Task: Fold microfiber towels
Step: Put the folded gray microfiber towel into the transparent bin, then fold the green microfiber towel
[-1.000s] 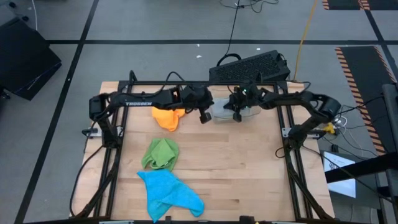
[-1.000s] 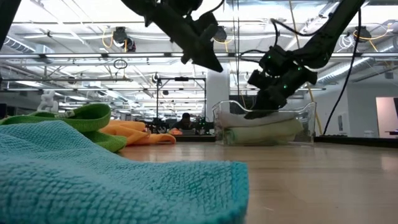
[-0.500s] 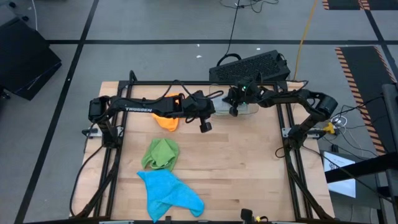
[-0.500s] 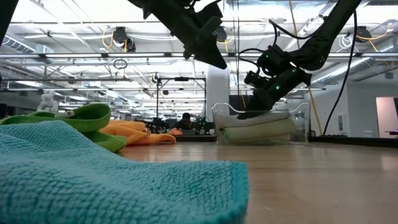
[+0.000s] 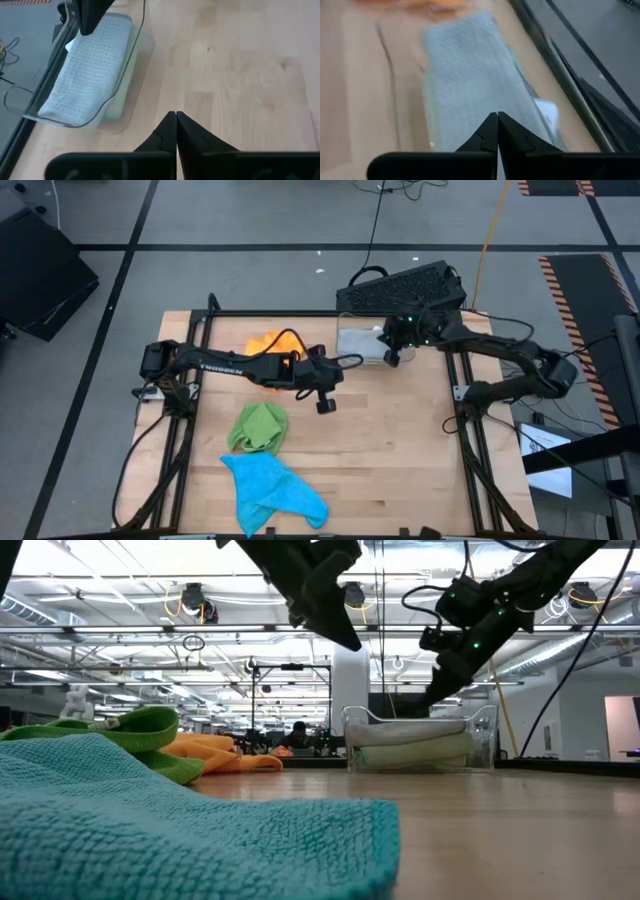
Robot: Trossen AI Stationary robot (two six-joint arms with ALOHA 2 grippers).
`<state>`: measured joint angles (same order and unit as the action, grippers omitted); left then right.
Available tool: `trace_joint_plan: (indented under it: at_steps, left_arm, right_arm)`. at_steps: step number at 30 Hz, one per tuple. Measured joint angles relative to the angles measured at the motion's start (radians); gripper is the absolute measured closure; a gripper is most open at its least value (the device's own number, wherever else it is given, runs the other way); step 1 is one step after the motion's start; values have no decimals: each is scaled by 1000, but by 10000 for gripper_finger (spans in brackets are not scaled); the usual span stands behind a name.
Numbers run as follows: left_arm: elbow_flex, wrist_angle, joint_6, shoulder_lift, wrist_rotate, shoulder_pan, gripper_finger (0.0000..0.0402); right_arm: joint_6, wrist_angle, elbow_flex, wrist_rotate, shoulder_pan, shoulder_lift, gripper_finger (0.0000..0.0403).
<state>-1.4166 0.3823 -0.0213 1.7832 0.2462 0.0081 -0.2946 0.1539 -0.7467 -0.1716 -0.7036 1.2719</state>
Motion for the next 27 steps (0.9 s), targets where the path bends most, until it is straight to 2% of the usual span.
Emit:
trace_joint_plan:
  at_steps: [4,12,17,21,27]
  left_arm:
    - [0,-38,7,0,19,0,387]
    - [0,-52,9,0,35,0,395]
    - [0,-43,8,0,35,0,388]
    - [0,-39,8,0,35,-2,398]
    - [0,36,38,0,43,-4,384]
  right_arm:
    - [20,-6,0,46,-23,20,403]
    - [-14,-116,0,74,-77,204,403]
    - [-28,-149,-2,86,-80,241,403]
    - [-25,-138,1,108,-73,187,403]
    - [-9,-44,1,117,-68,-15,403]
